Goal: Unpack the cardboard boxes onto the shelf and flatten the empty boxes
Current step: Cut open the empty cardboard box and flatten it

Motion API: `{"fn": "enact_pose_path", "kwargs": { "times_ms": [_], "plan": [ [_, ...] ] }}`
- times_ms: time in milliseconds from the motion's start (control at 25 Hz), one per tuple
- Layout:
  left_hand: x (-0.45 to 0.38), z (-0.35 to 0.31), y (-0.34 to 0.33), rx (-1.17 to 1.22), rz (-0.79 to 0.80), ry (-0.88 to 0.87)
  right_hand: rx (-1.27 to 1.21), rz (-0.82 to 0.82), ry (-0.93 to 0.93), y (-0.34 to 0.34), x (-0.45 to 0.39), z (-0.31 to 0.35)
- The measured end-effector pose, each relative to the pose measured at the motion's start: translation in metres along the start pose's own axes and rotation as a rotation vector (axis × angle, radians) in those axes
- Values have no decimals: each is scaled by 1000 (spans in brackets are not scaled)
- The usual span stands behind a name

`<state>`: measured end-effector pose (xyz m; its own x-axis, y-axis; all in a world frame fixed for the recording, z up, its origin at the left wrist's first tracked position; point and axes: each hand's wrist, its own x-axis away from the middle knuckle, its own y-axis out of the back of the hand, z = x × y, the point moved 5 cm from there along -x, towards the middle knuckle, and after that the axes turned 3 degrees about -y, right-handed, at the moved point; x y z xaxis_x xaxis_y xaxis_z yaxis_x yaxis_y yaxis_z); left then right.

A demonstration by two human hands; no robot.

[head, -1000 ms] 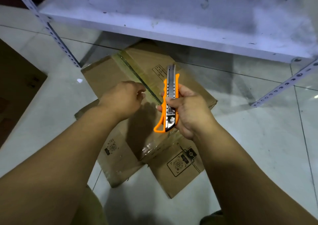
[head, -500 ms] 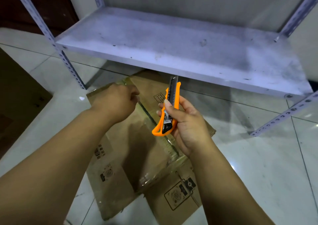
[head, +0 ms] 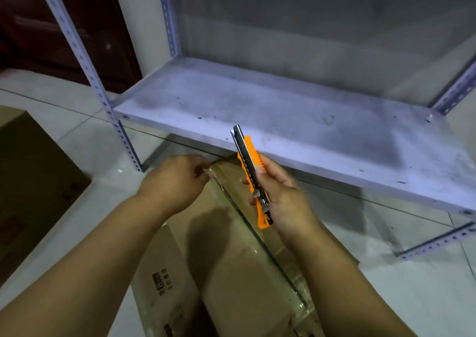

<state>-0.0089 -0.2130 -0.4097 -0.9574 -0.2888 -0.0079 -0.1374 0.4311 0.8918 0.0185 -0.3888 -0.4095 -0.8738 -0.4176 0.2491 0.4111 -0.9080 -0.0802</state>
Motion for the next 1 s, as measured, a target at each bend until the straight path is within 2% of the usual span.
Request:
{"fn": "enact_pose_path", "kwargs": {
  "times_ms": [280, 440, 560, 800, 1000],
  "plan": [
    [-45, 39, 85, -11, -88, 0, 336, 2, 211, -56, -53, 79],
    [-69, 50, 140, -3, -176, -36, 721, -57, 423, -84, -66, 137],
    [-85, 56, 178, 5, -221, -76, 901, -93, 600, -108, -72, 186],
    [-105, 63, 245, -7, -301, -130, 1063, -119, 845, -151, -80, 259],
    [-122, 65, 282, -27, -334, -153, 1215, -254, 907, -175, -103, 305]
  ]
}}
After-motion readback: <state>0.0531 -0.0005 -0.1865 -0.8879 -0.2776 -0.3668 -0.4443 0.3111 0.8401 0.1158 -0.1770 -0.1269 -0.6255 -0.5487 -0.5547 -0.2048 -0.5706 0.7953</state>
